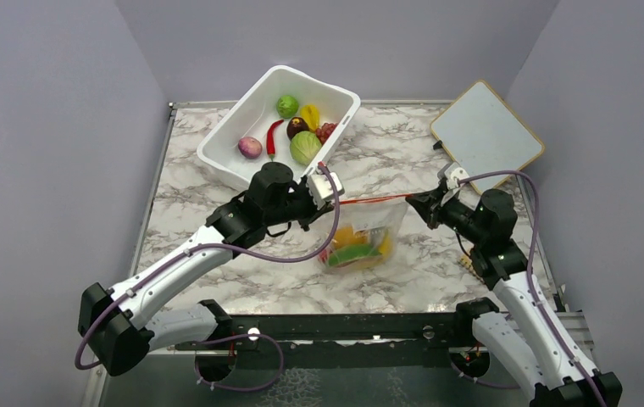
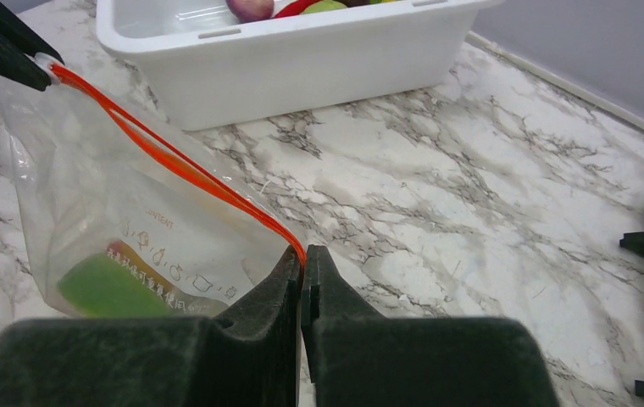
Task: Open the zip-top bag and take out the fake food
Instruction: Unzip the zipper food storage bag at the center of the board.
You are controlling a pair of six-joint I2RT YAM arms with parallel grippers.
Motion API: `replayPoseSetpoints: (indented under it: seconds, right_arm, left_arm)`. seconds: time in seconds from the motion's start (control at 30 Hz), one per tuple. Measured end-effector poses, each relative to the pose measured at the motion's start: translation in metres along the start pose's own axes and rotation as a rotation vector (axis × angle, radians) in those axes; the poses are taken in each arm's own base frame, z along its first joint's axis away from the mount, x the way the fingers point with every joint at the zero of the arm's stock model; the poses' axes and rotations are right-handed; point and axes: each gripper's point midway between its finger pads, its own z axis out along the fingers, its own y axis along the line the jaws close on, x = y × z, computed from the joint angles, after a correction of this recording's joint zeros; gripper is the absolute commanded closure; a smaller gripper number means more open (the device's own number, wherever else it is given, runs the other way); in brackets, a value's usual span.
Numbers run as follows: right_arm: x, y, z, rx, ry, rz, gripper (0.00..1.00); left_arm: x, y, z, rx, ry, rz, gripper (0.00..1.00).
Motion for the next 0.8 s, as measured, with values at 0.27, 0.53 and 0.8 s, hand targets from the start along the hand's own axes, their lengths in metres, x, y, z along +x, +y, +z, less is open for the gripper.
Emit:
replayPoseSetpoints:
  seconds: [0.27,0.53,0.8]
  right_arm:
    - [-0.01,-0.005,-0.007,0.025,0.008,-0.073,0.99]
    - [-0.01,-0.013,-0.013,0.085,0.024,-0.081,0.99]
    - [-0.009,-0.014,-0.018,0.104,0.03,-0.078,0.99]
  left_arm:
    - [0.008,0.018,-0.023,-0.124,0.026,0.009,1.0]
    - [0.019,0.03,-0.035,-0.198,0.08,0.032,1.0]
    - [0.018,0.032,-0.036,-0.208,0.08,0.047,1.0]
